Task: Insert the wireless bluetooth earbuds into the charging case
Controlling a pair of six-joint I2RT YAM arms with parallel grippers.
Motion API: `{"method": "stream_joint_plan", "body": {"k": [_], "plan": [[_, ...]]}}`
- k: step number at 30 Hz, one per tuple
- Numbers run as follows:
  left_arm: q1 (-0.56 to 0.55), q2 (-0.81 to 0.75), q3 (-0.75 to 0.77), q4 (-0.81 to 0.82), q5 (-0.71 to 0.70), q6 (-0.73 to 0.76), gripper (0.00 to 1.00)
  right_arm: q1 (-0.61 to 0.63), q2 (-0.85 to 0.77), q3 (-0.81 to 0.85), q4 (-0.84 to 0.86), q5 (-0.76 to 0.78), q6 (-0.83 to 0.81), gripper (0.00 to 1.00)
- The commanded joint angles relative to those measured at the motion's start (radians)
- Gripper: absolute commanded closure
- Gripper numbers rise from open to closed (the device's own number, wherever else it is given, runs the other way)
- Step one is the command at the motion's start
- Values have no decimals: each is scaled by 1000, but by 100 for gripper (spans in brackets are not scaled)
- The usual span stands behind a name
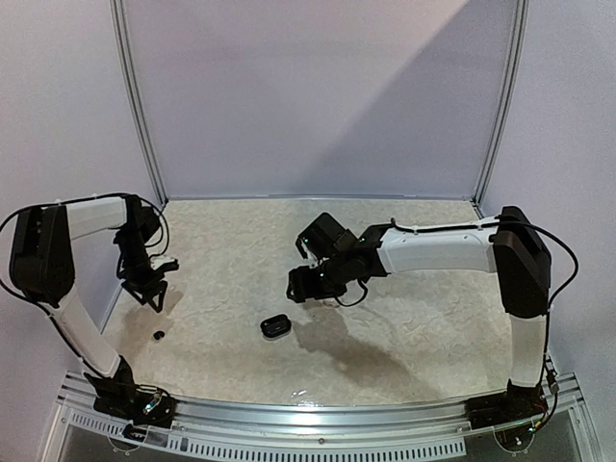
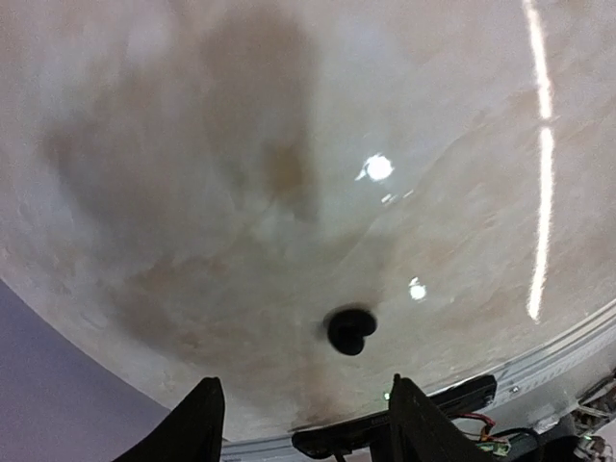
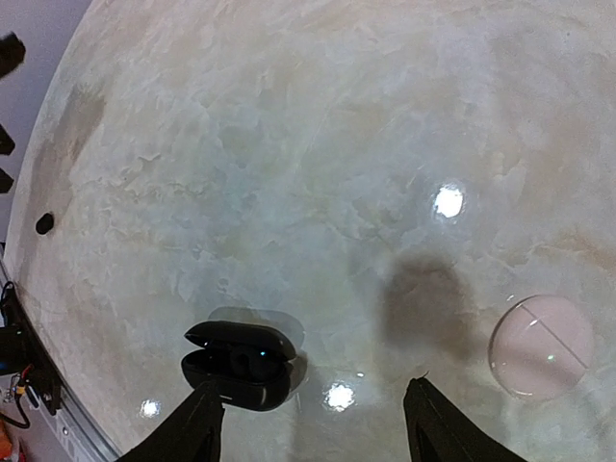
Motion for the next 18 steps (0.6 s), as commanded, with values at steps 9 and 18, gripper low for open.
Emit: {"method": "stream_joint_plan", "body": {"k": [9, 18], "plan": [[-423, 145, 236, 164, 447, -79, 50, 15, -35, -141, 97, 0, 149, 36], [-617, 311, 307, 240, 377, -119, 68, 15, -111, -248, 143, 20, 198, 36]]}}
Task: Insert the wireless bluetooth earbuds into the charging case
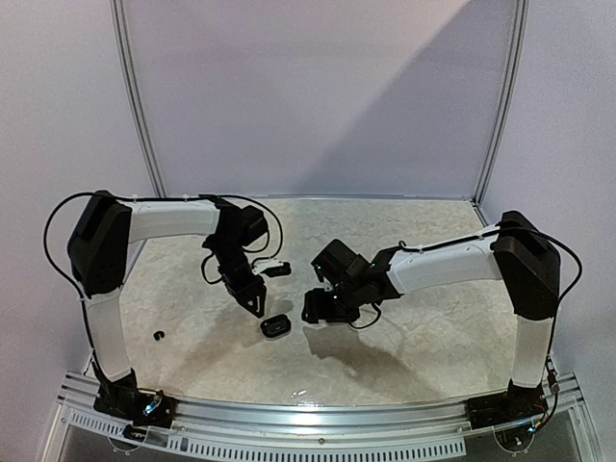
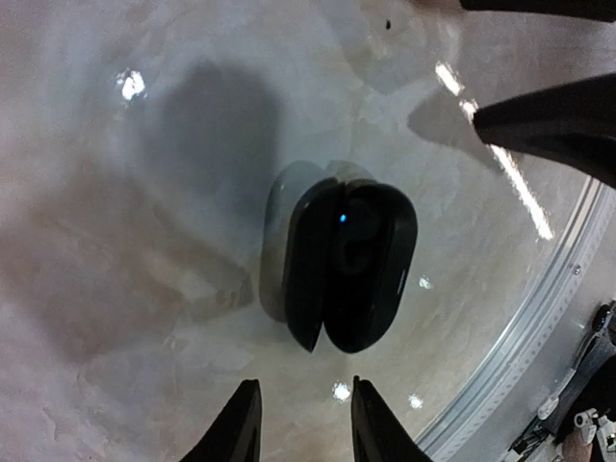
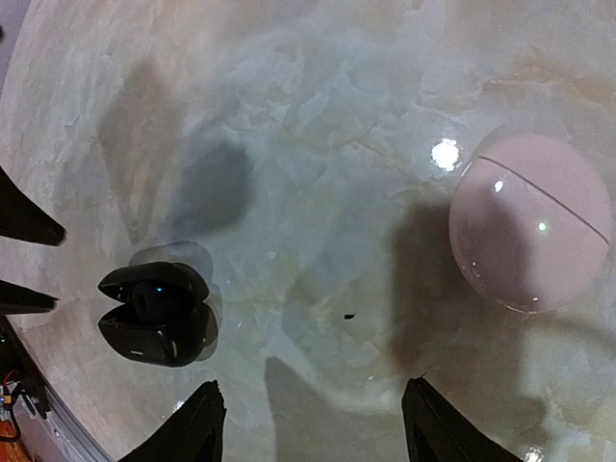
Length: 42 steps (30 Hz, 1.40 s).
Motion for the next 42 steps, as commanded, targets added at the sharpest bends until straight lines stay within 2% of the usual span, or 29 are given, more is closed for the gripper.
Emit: {"method": "stream_joint_plan", "body": {"k": [1, 8, 17, 26, 35, 39, 42], "plan": [[-31, 56, 54, 58, -28, -39, 68, 4, -62, -22, 35, 21, 33, 36], [-73, 104, 56, 51, -22, 1, 65, 2, -85, -47, 43, 30, 42, 36], [-75, 142, 61, 56, -42, 31, 73, 2, -88, -43, 22, 30, 30, 36], [-79, 149, 42, 42, 55, 24, 78, 3, -78, -22, 3, 30, 17, 36], [-81, 157, 24, 41, 74, 23, 91, 3, -64, -2, -4, 31, 6, 36], [-81, 152, 20, 42, 94, 11, 100, 3, -65, -5, -2, 27, 6, 36], [-81, 142, 27, 44, 100, -1, 100, 2, -66, -8, -1, 21, 4, 36]]}}
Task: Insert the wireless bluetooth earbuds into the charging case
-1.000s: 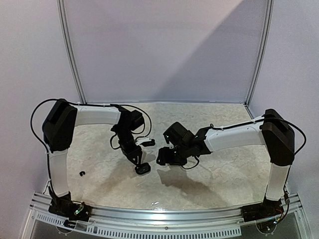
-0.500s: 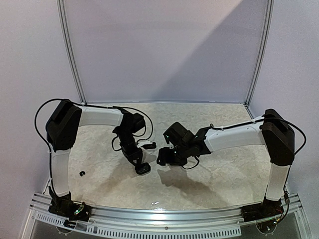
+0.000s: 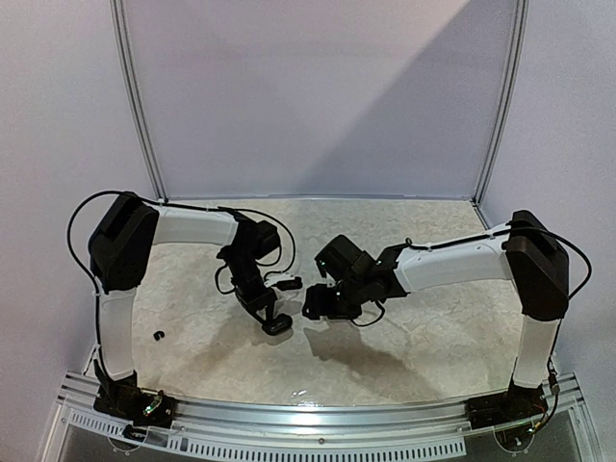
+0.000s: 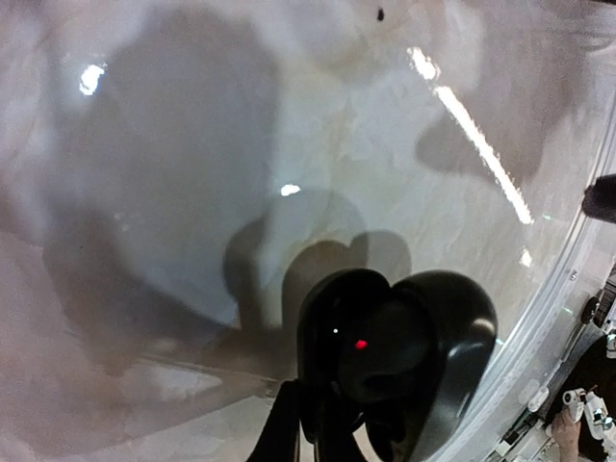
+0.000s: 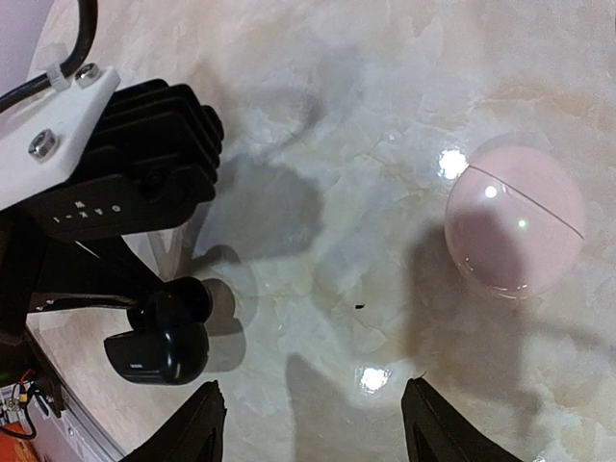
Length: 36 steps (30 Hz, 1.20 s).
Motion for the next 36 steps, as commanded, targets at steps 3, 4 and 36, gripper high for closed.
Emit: {"method": "stream_joint_plan", "body": {"k": [3, 4, 36], "plan": [[-17, -26, 17, -5, 12, -17, 100, 0, -21, 8, -9, 8, -27, 36], [-18, -40, 33, -11, -4, -13, 100, -1, -28, 1, -1, 4, -35, 36], [-262, -655, -24, 626, -933, 1006, 100, -56, -341, -197, 850, -185, -588, 17]]}}
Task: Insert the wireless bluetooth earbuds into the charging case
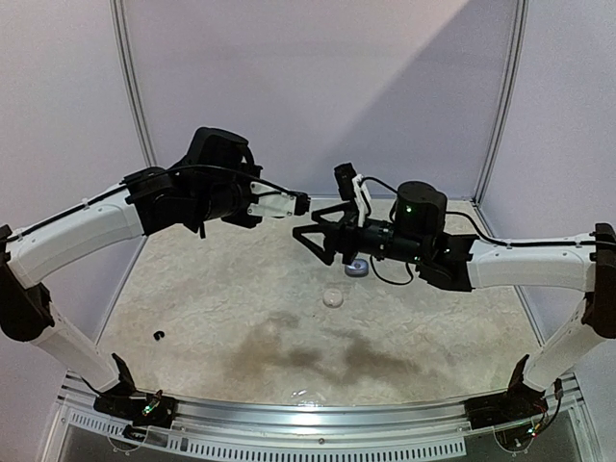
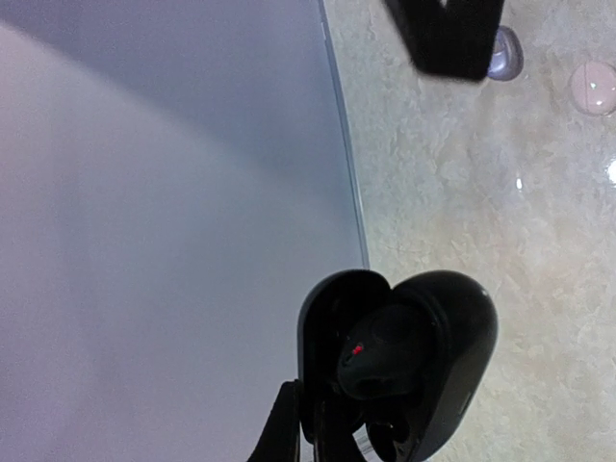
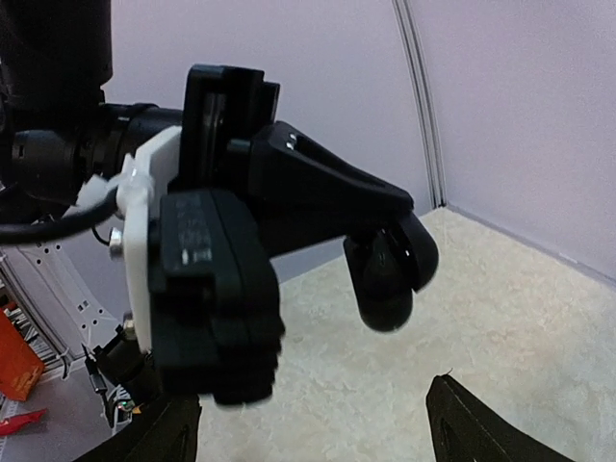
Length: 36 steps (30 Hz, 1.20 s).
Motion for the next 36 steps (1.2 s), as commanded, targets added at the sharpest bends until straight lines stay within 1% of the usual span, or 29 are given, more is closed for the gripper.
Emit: {"method": "stream_joint_plan", "body": {"k": [1, 6, 8, 11, 13, 18, 20, 25, 30, 34, 36], "plan": [[-38, -35, -9, 64, -31, 39, 100, 16, 80, 76, 72, 65, -67, 17], [-47, -44, -10, 60, -28, 29, 100, 7, 156, 161, 70, 74, -98, 16], [-49, -50, -6, 60, -24, 21, 100, -9, 176, 172, 72, 61, -82, 19], [-56, -62, -6, 62, -11, 8, 100, -27, 188, 155, 149, 22, -50, 25], [-63, -60, -6, 59, -9, -2, 100, -28, 198, 169, 166, -6, -59, 28], [-68, -57, -3, 65, -5, -9, 100, -29, 242, 219, 144, -56, -64, 37], [-70, -58, -3, 66, -3, -10, 100, -29, 251, 225, 144, -58, -62, 41], [-73, -59, -4, 58, -2, -19, 100, -29, 256, 242, 145, -64, -75, 58], [-73, -58, 2, 60, -3, -30, 100, -29, 262, 252, 114, -74, -82, 66], [-74, -59, 2, 45, -2, -48, 100, -30, 254, 244, 134, -76, -91, 77], [-74, -59, 3, 43, -2, -54, 100, -29, 252, 245, 131, -78, -94, 80]]}}
